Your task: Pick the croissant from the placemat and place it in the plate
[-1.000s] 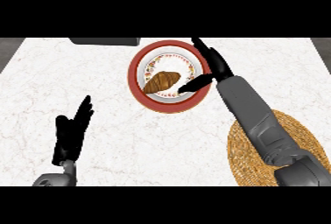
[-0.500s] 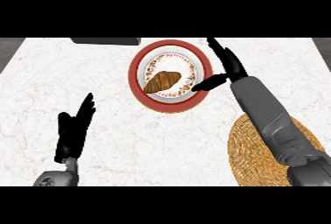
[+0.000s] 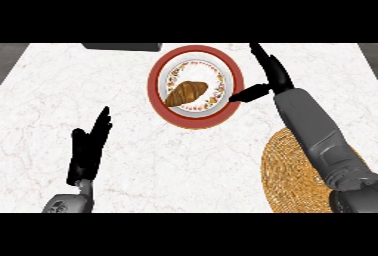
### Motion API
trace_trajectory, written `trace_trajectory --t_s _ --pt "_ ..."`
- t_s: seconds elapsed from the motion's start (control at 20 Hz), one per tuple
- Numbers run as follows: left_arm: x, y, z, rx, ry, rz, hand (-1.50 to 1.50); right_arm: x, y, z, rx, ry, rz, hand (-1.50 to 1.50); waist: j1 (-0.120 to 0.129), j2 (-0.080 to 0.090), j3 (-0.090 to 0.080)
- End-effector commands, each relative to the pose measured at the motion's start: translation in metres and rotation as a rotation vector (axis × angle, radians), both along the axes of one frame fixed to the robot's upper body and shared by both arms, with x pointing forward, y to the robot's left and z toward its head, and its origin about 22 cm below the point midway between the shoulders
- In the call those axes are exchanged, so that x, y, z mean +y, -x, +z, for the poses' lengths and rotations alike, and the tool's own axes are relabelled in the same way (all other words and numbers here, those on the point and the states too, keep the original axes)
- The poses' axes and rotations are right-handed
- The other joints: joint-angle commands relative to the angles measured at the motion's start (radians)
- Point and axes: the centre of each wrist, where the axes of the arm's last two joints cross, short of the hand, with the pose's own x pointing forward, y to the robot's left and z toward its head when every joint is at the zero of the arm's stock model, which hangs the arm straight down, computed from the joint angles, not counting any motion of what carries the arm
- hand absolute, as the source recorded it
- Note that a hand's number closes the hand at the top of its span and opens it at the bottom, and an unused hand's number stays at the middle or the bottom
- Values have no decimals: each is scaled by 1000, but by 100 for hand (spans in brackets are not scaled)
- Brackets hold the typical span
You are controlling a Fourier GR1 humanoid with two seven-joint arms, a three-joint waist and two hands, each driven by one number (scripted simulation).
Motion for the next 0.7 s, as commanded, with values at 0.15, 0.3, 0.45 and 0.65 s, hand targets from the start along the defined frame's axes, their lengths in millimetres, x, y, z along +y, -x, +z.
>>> trace_trajectory --t_s 0.15,0.3,0.45,0.65 --pt "19 -1 1 -2 -2 2 0 -26 5 -5 -19 -8 -66 -150 8 3 0" --pt "2 10 2 9 5 -9 0 -58 5 4 -24 3 -133 -150 6 1 1" --pt "-7 0 14 -22 -1 -13 0 -66 12 -7 -34 14 -126 -150 8 4 1" --pt "-7 -2 -2 -15 -1 -9 0 -58 8 -3 -23 41 -153 -150 8 7 1"
